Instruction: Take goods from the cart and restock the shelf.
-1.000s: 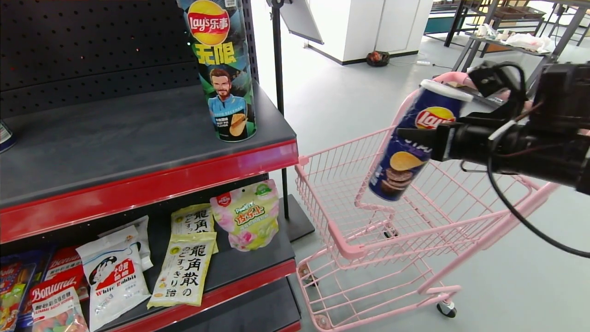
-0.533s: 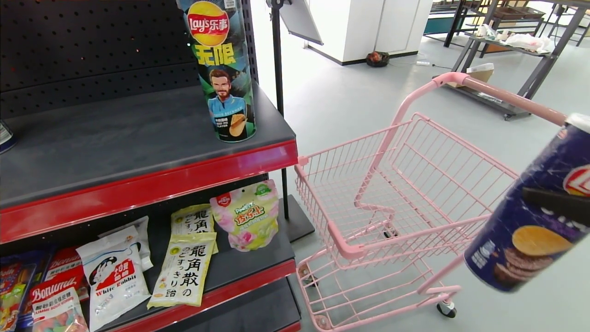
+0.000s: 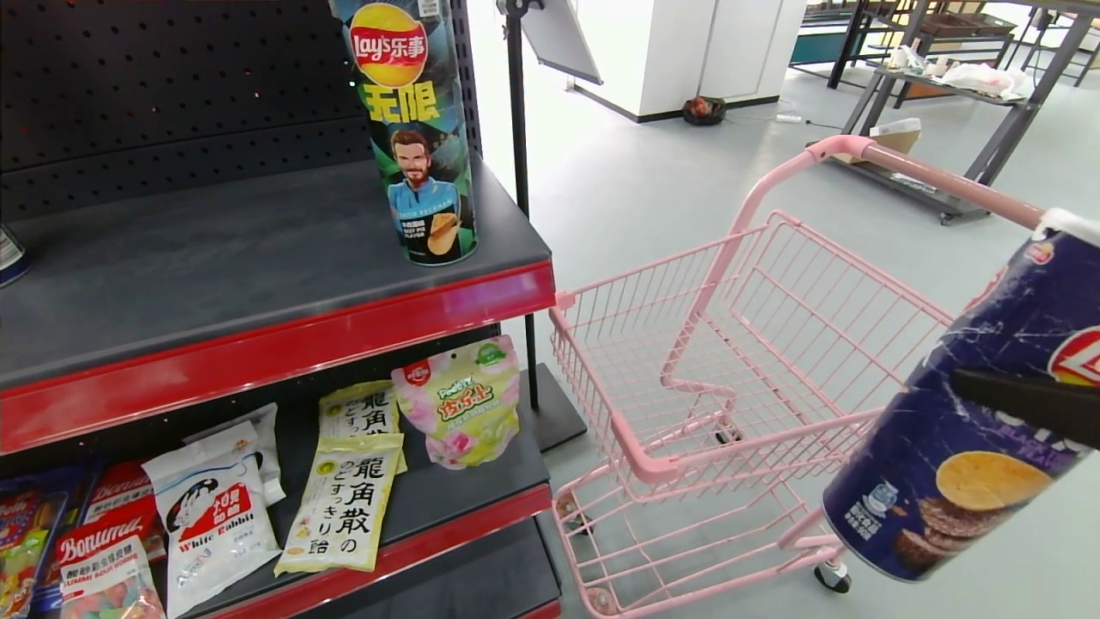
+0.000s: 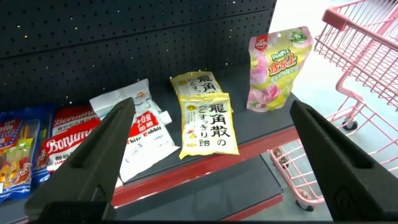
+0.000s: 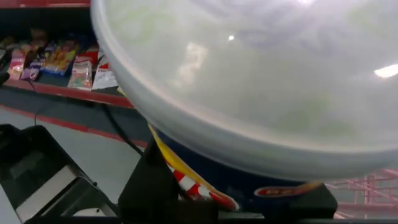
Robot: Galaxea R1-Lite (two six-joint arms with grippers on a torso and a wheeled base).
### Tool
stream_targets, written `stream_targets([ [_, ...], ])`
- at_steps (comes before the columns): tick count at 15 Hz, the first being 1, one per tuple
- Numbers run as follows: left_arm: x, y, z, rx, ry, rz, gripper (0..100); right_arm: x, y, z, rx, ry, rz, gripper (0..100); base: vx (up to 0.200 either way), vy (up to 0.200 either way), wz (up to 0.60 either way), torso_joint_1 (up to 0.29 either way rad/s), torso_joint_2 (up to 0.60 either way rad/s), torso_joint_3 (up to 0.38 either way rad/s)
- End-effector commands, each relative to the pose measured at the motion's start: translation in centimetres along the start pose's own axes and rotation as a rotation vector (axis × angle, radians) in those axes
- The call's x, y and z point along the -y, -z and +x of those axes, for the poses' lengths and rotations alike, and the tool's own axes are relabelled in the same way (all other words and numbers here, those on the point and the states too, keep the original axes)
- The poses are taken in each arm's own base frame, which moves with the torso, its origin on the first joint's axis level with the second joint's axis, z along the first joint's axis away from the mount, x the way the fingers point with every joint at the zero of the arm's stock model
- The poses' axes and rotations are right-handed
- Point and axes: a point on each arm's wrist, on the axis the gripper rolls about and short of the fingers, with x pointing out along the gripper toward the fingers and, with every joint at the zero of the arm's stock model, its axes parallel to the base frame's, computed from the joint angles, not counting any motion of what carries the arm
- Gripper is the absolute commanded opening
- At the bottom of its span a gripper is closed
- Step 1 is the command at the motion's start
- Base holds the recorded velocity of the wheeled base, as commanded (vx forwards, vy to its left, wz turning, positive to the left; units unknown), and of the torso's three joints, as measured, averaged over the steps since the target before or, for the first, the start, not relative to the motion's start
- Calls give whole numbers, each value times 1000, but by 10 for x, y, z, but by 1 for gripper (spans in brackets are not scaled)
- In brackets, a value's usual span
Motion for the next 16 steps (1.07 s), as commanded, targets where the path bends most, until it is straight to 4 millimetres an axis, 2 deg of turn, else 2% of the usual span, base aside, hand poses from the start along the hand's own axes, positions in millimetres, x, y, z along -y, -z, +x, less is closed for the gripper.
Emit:
stream_targets([
  [1,0,0,0,0,-1,1,100,2,4,21,-69,-22,-52,0,0,0,0,0,0,0],
  [4,0,0,0,0,0,1,100,9,4,33,-107,67,-124,0,0,0,0,0,0,0],
  [9,0,0,0,2,2,1,100,9,9,32,-124,79,-127,0,0,0,0,0,0,0],
  [14,0,0,0,0,0,2,100,8,9,32,-123,81,-129,0,-200,0,0,3,2,2],
  [16,0,0,0,0,0,2,100,9,10,32,-126,82,-130,0,0,0,0,0,0,0],
])
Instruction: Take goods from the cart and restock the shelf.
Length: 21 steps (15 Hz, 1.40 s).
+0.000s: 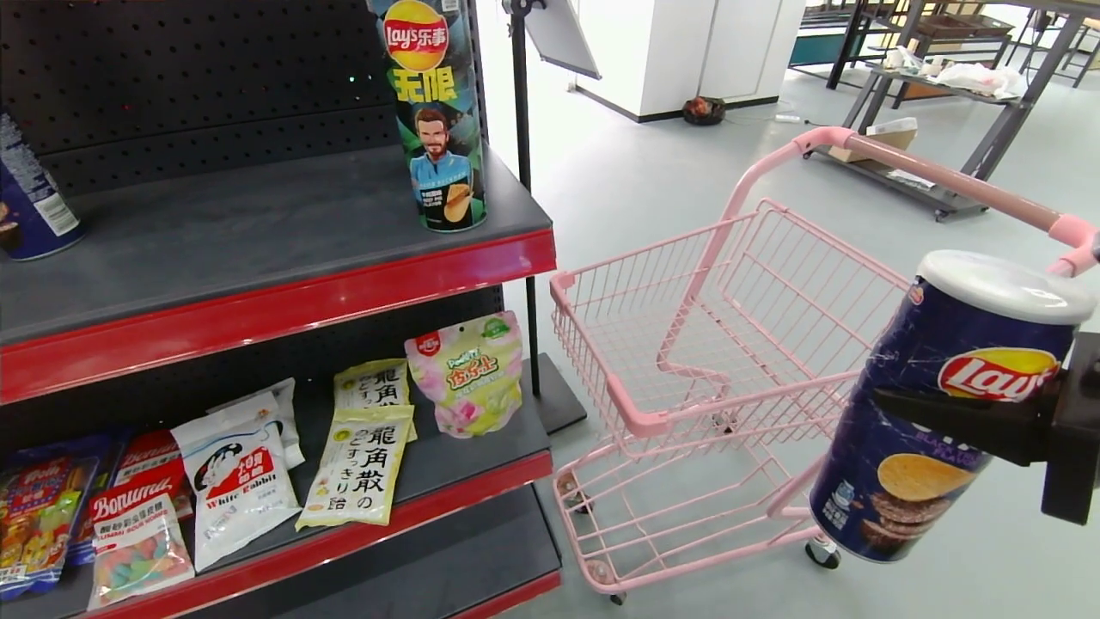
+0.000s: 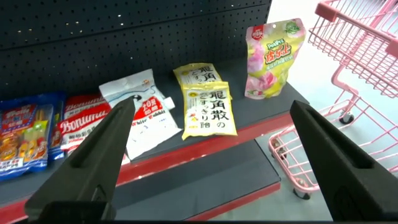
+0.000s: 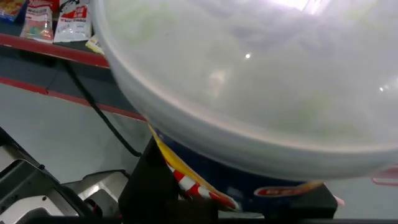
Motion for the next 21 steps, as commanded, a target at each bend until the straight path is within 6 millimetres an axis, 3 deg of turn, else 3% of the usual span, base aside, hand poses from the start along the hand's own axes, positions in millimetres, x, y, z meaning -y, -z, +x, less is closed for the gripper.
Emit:
stream_targets([
  [1,0,0,0,0,-1,0,100,0,1,1,-3,0,0,0,0,0,0,0,0,0],
  [14,0,0,0,0,-1,-1,100,0,-6,0,24,-30,-13,0,0,0,0,168,-504,-333],
  [21,0,0,0,0,0,0,100,4,-1,14,-29,-16,-51,0,0,0,0,121,-308,-187],
])
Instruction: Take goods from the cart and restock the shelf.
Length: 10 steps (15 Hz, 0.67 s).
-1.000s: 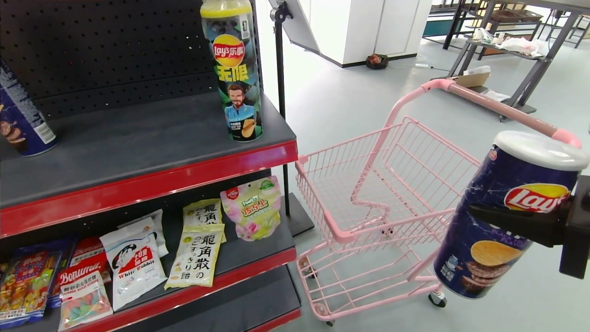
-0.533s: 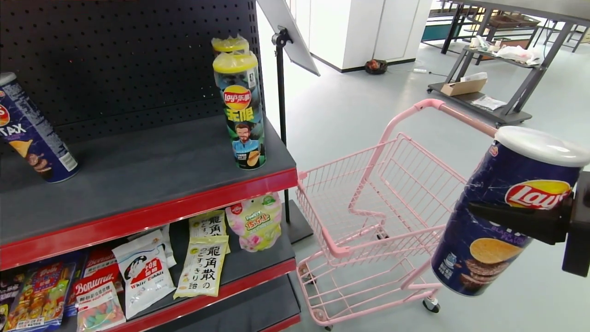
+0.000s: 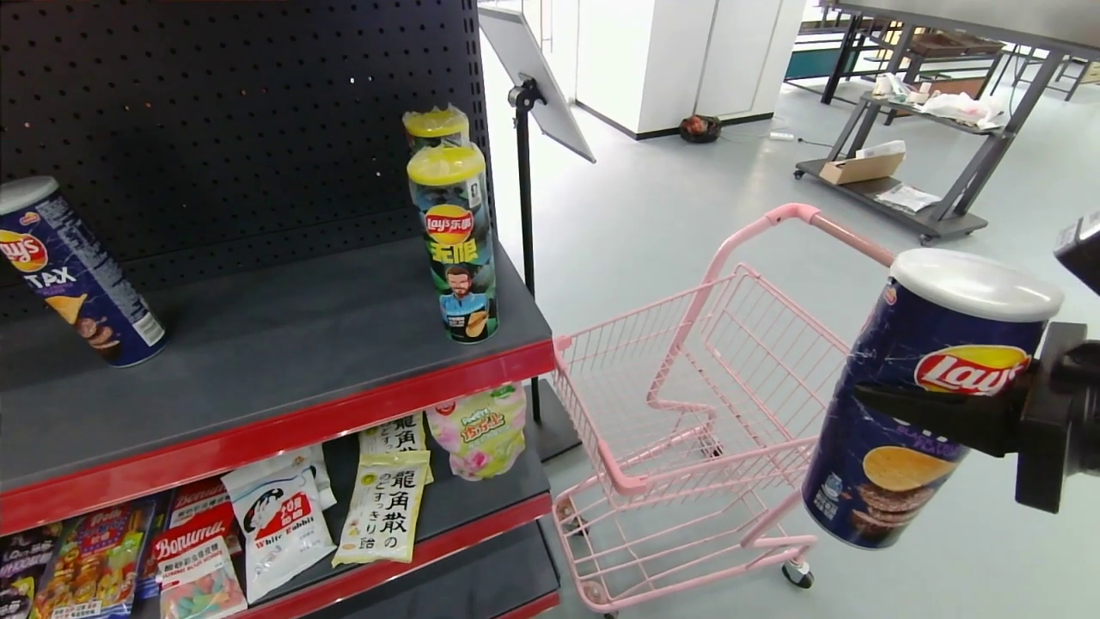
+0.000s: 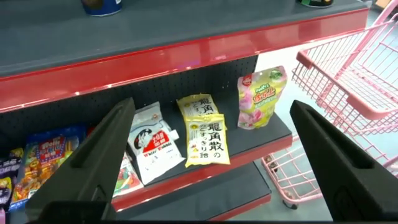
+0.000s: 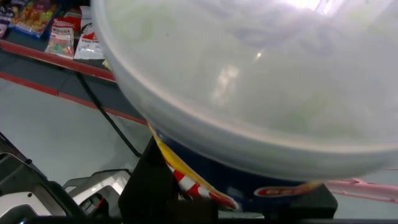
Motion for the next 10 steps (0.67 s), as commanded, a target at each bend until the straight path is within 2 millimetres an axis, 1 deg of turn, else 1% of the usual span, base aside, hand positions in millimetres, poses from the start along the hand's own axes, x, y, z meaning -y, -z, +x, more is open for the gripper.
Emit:
stream_targets([
  [1,0,0,0,0,-2,0,100,1,3,3,-20,10,3,0,0,0,0,0,0,0],
  [6,0,0,0,0,-2,-1,100,-2,10,2,-37,2,2,0,0,0,600,5,-3,0],
  [10,0,0,0,0,-2,-1,100,-2,10,3,-36,-2,-2,0,0,0,600,7,4,2],
])
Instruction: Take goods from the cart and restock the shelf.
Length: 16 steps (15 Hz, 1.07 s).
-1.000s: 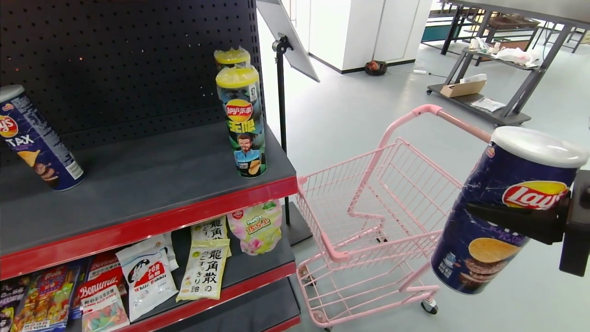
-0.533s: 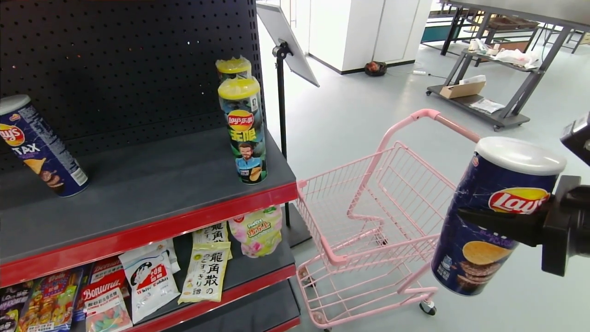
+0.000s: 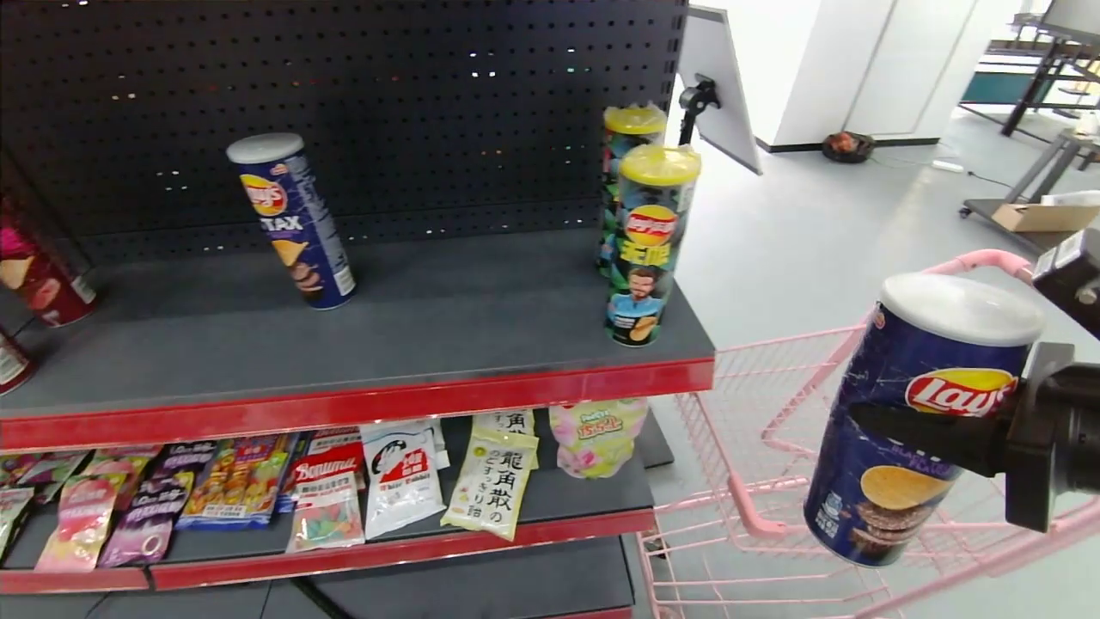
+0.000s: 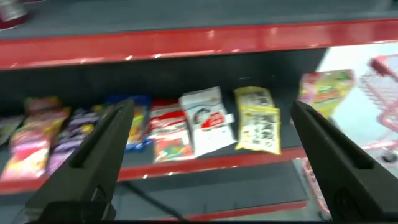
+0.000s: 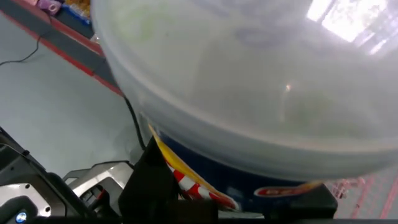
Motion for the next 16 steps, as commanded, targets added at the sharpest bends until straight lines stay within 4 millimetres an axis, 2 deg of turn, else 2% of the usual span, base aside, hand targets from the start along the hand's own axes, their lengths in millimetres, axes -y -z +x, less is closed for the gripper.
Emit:
stream_targets([
  [1,0,0,0,0,1,0,100,-1,2,1,-10,-2,-5,0,0,0,600,2,-2,-2],
  [4,0,0,0,2,-1,1,100,-1,5,0,13,3,-13,0,0,0,0,0,0,0],
  [8,0,0,0,0,1,1,100,-4,16,3,58,-23,-31,0,0,200,0,2,0,1],
  [11,0,0,0,2,1,1,100,-2,15,9,129,-2,-50,0,0,200,0,9,4,2],
  [13,0,0,0,0,1,1,100,-5,17,10,132,-43,-51,0,0,200,0,2,2,-2],
  [14,0,0,0,0,-1,1,100,-9,21,9,145,-158,-55,0,0,200,0,7,2,2],
  [16,0,0,0,0,1,0,100,-11,22,7,158,-214,-63,0,0,200,0,-2,2,2],
])
